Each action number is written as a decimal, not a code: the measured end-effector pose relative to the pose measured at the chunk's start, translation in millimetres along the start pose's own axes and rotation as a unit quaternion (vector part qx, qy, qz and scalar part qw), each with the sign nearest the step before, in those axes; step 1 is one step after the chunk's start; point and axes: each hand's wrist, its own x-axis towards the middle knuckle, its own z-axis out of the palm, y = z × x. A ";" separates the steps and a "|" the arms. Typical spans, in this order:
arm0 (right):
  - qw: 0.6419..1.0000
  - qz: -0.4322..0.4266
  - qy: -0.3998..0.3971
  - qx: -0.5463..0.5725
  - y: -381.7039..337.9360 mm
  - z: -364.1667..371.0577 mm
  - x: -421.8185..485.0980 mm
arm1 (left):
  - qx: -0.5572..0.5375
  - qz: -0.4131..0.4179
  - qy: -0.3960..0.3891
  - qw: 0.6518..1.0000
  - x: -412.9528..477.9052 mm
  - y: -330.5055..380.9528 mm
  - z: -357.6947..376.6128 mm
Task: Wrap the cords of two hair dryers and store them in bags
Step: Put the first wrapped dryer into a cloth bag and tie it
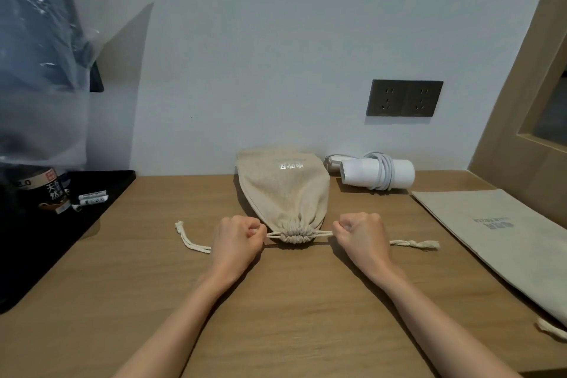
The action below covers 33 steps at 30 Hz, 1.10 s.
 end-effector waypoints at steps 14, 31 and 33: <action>0.994 -0.072 0.032 -0.074 -8.6 -8.3 -11.3 | 0.102 0.058 -0.010 0.993 -11.3 1.8 -12.1; 0.994 -0.077 -0.064 -0.048 -28.3 -12.0 -30.3 | 0.183 0.034 0.008 0.983 -36.0 3.7 -7.7; 0.996 -0.014 -0.053 0.067 -31.4 -16.4 -27.2 | 0.075 -0.017 0.010 0.997 -30.1 6.7 -10.7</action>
